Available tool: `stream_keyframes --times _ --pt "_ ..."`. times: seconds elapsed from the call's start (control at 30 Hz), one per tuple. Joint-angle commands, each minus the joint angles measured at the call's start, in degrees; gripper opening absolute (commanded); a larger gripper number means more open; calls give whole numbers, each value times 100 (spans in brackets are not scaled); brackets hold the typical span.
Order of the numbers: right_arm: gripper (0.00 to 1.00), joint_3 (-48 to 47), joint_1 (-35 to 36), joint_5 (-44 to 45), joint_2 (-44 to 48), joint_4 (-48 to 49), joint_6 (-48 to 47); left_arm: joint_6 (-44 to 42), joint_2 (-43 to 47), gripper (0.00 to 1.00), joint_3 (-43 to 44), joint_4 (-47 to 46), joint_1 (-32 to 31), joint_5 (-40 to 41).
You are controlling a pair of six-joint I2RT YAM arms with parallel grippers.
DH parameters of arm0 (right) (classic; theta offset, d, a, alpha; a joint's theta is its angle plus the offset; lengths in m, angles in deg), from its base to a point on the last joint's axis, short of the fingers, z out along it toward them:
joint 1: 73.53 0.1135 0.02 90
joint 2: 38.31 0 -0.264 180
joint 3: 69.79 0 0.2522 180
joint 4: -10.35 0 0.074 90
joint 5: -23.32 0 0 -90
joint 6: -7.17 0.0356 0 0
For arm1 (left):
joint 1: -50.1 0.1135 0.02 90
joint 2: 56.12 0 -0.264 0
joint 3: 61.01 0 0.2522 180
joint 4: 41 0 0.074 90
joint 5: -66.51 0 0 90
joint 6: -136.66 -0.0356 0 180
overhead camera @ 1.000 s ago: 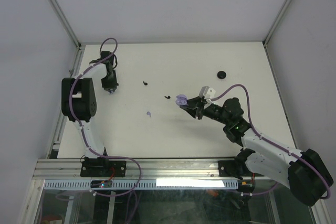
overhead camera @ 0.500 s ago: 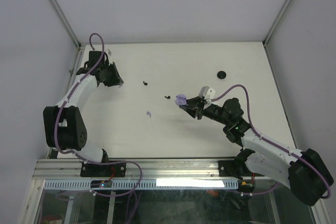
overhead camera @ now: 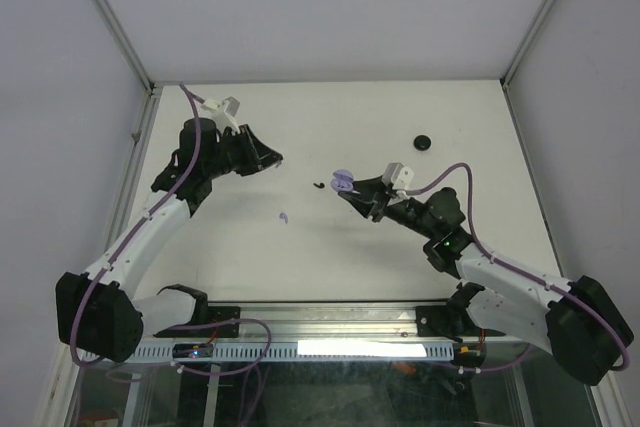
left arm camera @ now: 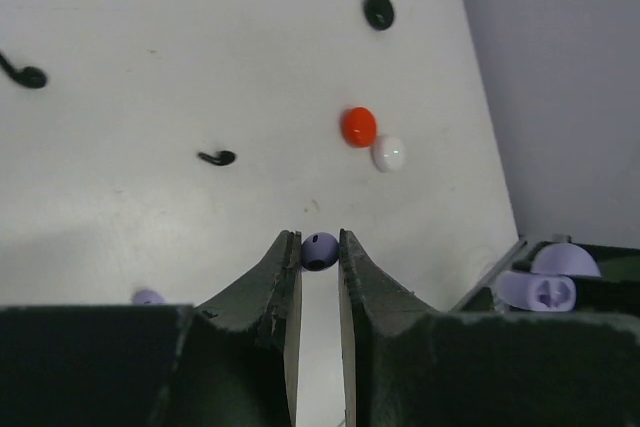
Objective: Insert the wireless bluetooth earbuds into the charging case
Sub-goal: Place the earbud in the charging case.
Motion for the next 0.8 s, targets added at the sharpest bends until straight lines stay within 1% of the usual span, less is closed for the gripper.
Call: stream_keyframes --times 0.0,0.17,0.37,0.57,0.77 --pt "0 -292 58 89 -131 825 87 741 487 7 -197 -1266 -334 -466" --pt "0 -303 79 122 -319 1143 192 1334 804 7 -668 -2468 -586 -610" --pt "0 -289 114 237 -602 1614 332 2174 965 7 -1162 -3659 -790 -612" --pt "0 -369 132 274 -811 1840 339 2781 983 7 -1433 -4494 -1057 -479" --pt "0 -418 158 400 -925 1910 295 2871 907 7 -1486 -4735 -1404 -334"
